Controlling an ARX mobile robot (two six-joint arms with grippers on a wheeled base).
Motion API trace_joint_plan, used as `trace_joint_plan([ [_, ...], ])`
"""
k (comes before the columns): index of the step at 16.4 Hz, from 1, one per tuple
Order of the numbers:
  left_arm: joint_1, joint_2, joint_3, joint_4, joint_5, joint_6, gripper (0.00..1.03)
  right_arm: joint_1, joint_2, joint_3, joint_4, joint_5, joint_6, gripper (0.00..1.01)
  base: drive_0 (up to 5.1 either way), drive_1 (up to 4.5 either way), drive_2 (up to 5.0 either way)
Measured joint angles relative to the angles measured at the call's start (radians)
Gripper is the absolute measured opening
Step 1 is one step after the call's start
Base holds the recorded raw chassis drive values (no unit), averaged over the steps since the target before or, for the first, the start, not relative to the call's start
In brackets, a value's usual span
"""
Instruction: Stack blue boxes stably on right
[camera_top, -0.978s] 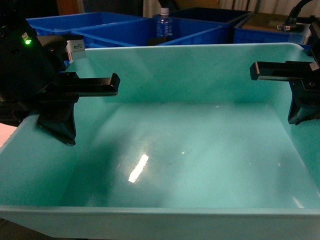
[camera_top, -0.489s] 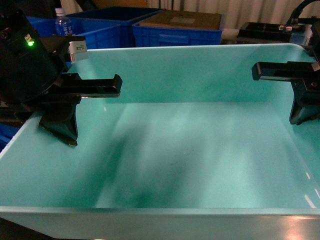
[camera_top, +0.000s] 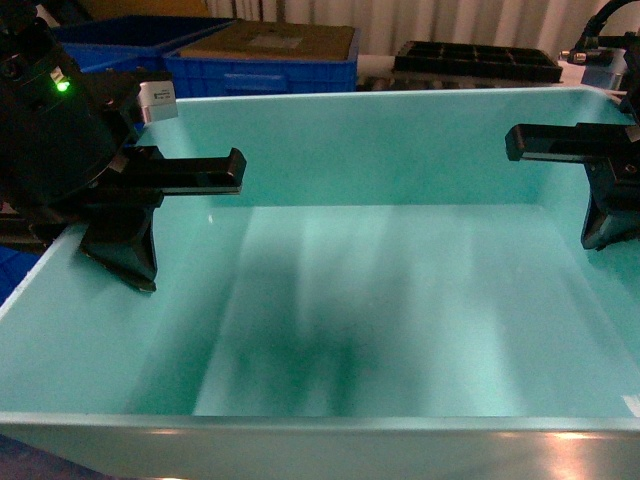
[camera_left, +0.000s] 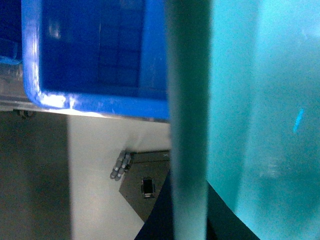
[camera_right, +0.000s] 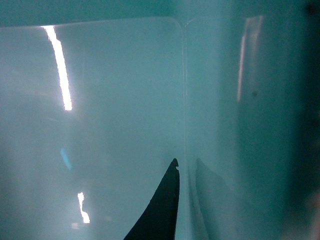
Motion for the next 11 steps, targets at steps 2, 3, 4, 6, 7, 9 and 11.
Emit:
trace_joint_plan([
  [2,0.000,0.000,0.000,0.000,-0.003,0.000,0.02,0.000,0.000,0.000,0.002,0.000,0.000,0.08,-4.5,3.50,-3.3],
  [3,0.000,0.000,0.000,0.000,-0.003,0.000,0.02,0.000,0.000,0.000,0.003,0.000,0.000,0.08,-4.5,3.45,-3.5],
  [4,0.000,0.000,0.000,0.000,0.000,0.000,0.02,0.000,0.000,0.000,0.001,0.000,0.000,0.08,-4.5,3.50,-3.4],
  [6,0.000,0.000,0.000,0.000,0.000,0.000,0.02,0.000,0.000,0.000,0.001,0.000,0.000,0.08,-4.4,3.50,-3.4],
  [7,0.000,0.000,0.000,0.000,-0.002,0.000,0.02,0.000,0.000,0.000,0.002,0.000,0.000,0.08,-4.4,3.47,-3.5],
  [9,0.002,0.003,0.000,0.006,0.002,0.000,0.02,0.000,0.000,0.000,-0.001,0.001,0.000,0.08,-1.4,1.31,-4.1],
  [11,0.003,0.003,0.000,0.001,-0.001,0.000,0.02,0.000,0.000,0.000,0.004,0.000,0.000,0.08,0.8,0.83,0.8],
])
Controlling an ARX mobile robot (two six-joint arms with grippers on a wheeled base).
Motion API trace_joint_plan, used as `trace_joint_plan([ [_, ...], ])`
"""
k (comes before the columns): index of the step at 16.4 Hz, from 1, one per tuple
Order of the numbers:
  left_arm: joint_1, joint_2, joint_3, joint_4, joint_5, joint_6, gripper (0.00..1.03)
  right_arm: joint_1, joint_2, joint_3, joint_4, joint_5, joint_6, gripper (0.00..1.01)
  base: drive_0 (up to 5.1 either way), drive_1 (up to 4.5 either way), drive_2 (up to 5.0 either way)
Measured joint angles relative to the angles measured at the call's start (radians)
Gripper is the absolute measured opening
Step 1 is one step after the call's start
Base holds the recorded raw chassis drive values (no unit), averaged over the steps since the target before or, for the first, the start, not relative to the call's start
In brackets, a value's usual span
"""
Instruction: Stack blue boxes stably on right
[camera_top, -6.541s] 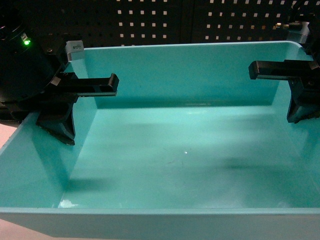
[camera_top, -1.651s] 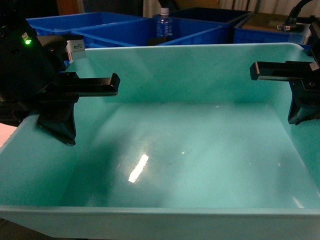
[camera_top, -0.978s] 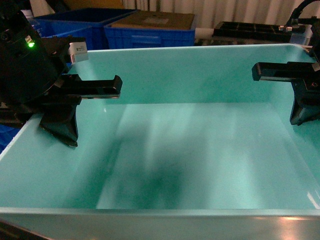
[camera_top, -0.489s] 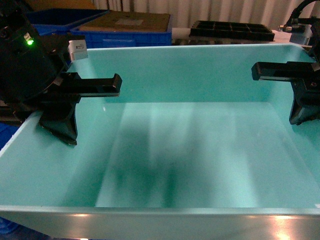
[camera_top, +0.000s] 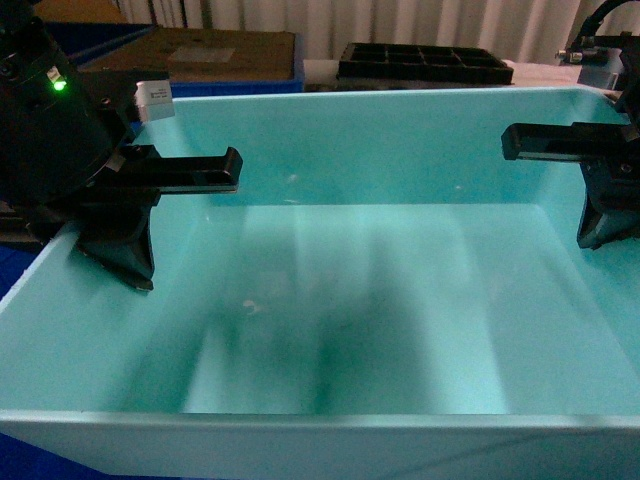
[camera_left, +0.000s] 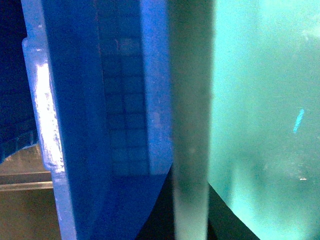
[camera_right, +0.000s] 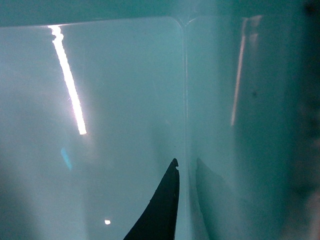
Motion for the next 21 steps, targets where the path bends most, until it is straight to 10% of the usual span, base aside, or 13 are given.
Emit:
trace_joint_plan([
  [21,0.007,-0.001,0.000,-0.003,-0.003,0.000,0.02,0.011,0.000,0.000,0.001,0.001,0.006,0.08,-1.2,0.97,1.0],
])
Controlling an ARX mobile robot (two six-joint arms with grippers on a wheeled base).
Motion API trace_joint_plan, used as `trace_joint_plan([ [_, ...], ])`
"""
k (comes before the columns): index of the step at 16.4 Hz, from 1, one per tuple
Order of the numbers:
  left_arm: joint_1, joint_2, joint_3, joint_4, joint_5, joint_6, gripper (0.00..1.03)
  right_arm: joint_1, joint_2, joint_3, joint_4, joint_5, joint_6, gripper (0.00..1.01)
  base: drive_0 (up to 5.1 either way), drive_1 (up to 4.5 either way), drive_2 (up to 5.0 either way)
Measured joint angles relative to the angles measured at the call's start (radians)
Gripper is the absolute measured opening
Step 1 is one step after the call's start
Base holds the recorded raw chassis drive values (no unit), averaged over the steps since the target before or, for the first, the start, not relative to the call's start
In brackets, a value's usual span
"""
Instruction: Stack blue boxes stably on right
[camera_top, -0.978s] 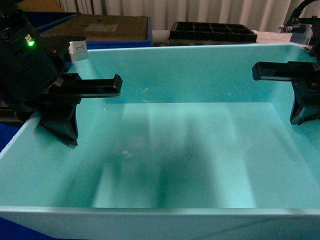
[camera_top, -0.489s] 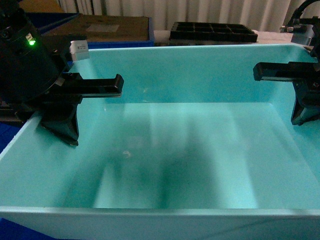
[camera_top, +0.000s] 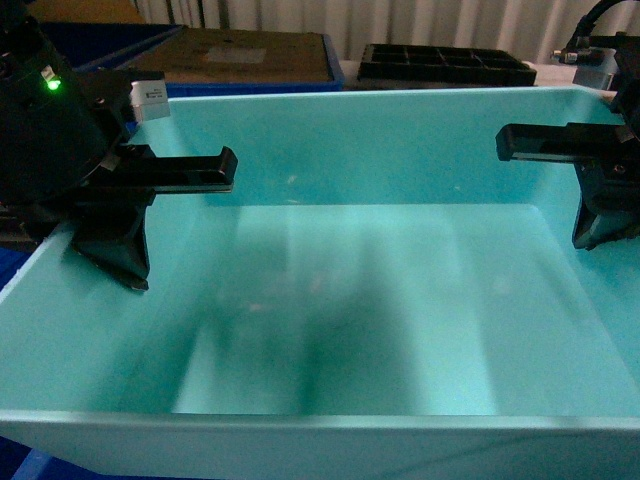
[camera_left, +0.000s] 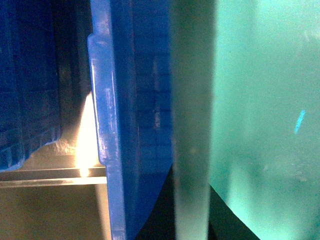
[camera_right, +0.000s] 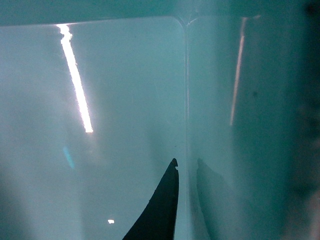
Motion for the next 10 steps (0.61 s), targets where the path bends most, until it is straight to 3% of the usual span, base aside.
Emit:
trace_joint_plan([
  [8,-0.001,0.000,0.000,0.001,0.002,0.000,0.02,-0.001,0.000,0.000,-0.002,0.000,0.001,0.08,0.0,0.00,0.0],
  [9,0.007,0.009,0.023,-0.068,0.048,-0.018,0.02,-0.002,0.000,0.000,-0.014,-0.001,-0.010,0.08,0.0,0.00,0.0],
  [10,0.019,0.016,0.025,-0.071,0.053,-0.018,0.02,-0.001,0.002,0.003,-0.007,-0.005,-0.014,0.08,0.0,0.00,0.0],
])
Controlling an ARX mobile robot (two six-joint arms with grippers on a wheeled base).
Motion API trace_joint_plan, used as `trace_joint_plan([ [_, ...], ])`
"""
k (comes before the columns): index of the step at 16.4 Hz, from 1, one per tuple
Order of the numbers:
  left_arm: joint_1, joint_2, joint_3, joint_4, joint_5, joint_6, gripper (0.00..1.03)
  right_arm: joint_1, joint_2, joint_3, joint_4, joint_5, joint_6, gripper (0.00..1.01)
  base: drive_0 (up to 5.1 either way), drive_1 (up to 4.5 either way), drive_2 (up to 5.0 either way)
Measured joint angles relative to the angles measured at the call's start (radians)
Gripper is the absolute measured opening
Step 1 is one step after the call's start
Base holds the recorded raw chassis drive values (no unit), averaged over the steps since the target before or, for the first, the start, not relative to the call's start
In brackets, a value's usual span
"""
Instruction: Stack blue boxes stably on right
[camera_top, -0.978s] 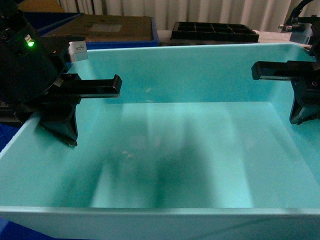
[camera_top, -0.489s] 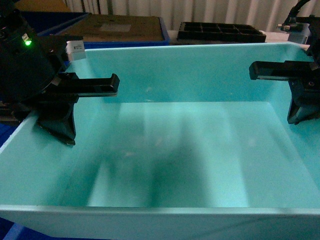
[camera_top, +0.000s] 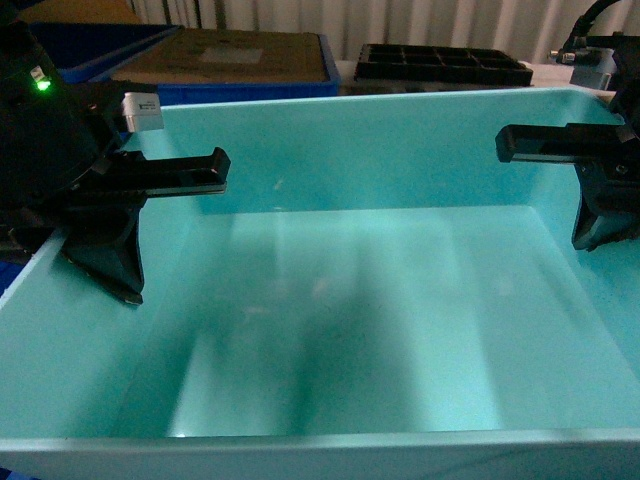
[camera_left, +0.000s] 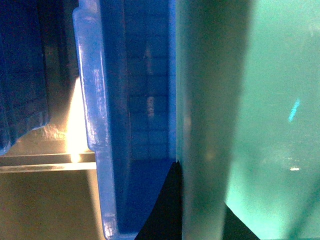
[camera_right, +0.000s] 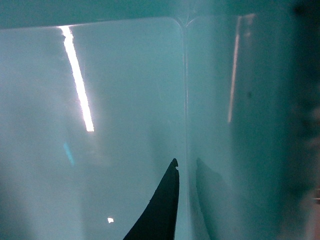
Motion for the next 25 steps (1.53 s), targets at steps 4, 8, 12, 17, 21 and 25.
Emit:
trace_joint_plan([
  [4,0.011,0.041,0.043,-0.026,0.003,0.024,0.02,-0.003,0.056,0.047,-0.012,-0.019,0.000,0.08,0.0,0.00,0.0],
  [8,0.022,0.150,0.145,-0.018,0.003,0.074,0.02,-0.034,0.156,0.085,0.013,-0.062,0.021,0.08,0.0,0.00,0.0],
  [12,0.019,0.253,0.196,-0.005,0.012,0.123,0.02,-0.060,0.247,0.088,0.027,-0.079,0.026,0.08,0.0,0.00,0.0],
  [17,-0.029,0.287,0.190,0.048,0.018,0.130,0.02,-0.106,0.263,0.088,0.040,-0.077,-0.014,0.08,0.0,0.00,0.0],
  [21,-0.062,0.324,0.145,0.051,0.040,0.106,0.02,-0.119,0.263,0.043,0.064,-0.070,-0.076,0.08,0.0,0.00,0.0],
  [25,-0.073,0.339,0.087,0.089,0.044,0.101,0.02,-0.119,0.284,-0.004,0.109,-0.073,-0.094,0.08,0.0,0.00,0.0],
])
